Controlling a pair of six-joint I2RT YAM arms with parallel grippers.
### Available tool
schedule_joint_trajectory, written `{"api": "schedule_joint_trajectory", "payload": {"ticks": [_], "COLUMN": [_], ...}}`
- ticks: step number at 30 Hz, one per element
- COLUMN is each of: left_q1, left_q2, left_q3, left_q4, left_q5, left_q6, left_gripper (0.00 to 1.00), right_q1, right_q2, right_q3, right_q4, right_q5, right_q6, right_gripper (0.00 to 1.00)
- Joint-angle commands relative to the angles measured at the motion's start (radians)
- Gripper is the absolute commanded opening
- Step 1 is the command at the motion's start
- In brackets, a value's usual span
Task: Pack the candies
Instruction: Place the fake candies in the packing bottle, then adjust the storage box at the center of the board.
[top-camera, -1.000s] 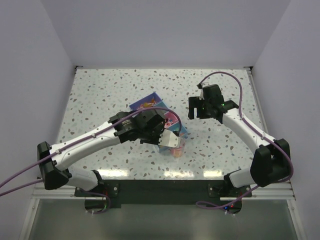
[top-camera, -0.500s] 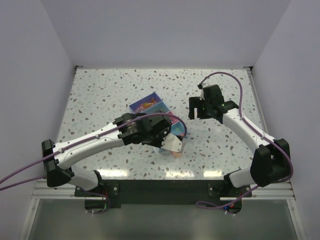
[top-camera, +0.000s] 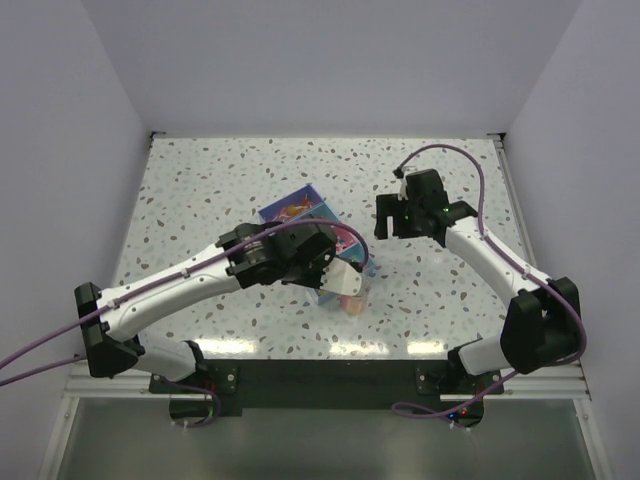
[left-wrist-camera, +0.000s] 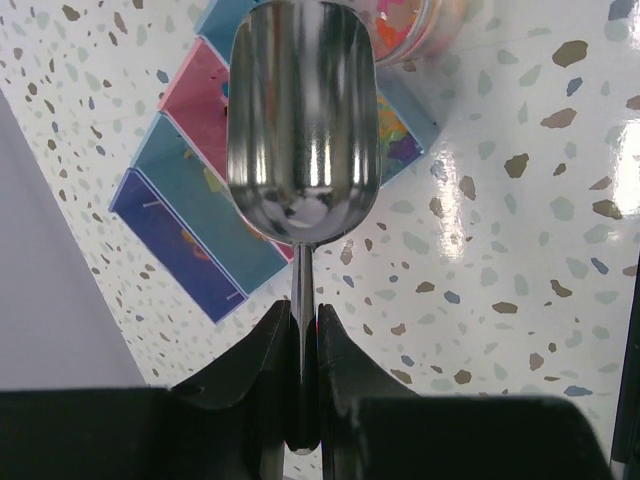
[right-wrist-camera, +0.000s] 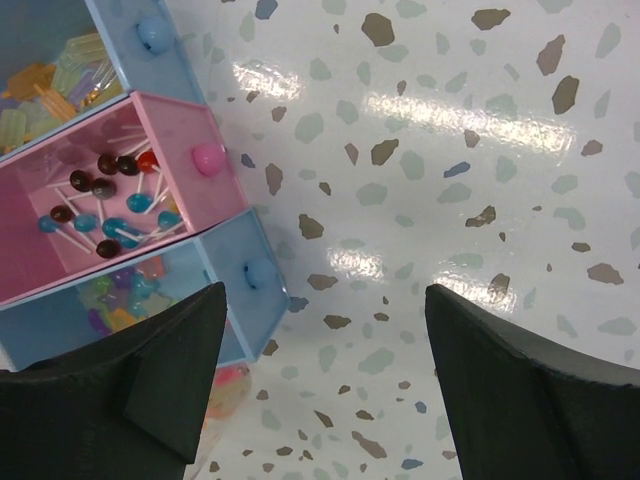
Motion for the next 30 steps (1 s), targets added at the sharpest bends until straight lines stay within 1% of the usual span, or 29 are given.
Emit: {"api": "schedule_joint_trajectory", "payload": {"ticks": [1,2,3,5,7,10,11,12,16,20,25,30], "left_q1": [0.091,0.125,0.182,0.254,0.288,0.375,0.423,0.440,0.481,0.523,0.529,0.530], "left_q2": [-0.065,-0.064,-0.064,-0.053,-0.044,-0.024,-0.015,-0.002,0.086,0.171,0.268,0.332], "left_q3": [0.027,0.032,0.032,0.038,0.033,0.035,0.038,0.042,0.081,0.105,0.180,0.222], "left_q4": [0.070,0.070,0.071,0.065,0.064,0.061,0.057,0.042,0.005,-0.034,-0.065,-0.082], "left_q5": [0.051,0.069,0.091,0.100,0.114,0.140,0.143,0.142,0.139,0.123,0.096,0.056], "left_q6": [-0.034,-0.051,-0.060,-0.083,-0.100,-0.143,-0.169,-0.180,-0.238,-0.312,-0.378,-0.415], "left_gripper": [0.00,0.00,0.00,0.00,0.00,0.00,0.00,0.00,0.00,0.00,0.00,0.00], "right_q1": [-0.001,-0.003,-0.001,-0.003,-0.003,-0.003,-0.001,-0.001,0.005,0.031,0.072,0.089], "right_q2": [-0.003,0.005,0.027,0.049,0.086,0.148,0.167,0.182,0.267,0.313,0.360,0.383], "right_q3": [0.054,0.065,0.079,0.123,0.166,0.233,0.252,0.270,0.347,0.378,0.398,0.404], "right_q4": [0.039,0.039,0.027,0.015,0.009,-0.007,-0.016,-0.027,-0.024,-0.030,-0.042,-0.028], "right_q5": [-0.084,-0.099,-0.117,-0.151,-0.174,-0.208,-0.213,-0.228,-0.277,-0.265,-0.216,-0.207], "right_q6": [-0.013,-0.017,-0.022,-0.029,-0.036,-0.042,-0.043,-0.045,-0.043,-0.051,-0.079,-0.089], "right_gripper": [0.83,0.83,0.82,0.81,0.80,0.77,0.77,0.75,0.72,0.70,0.67,0.62]}}
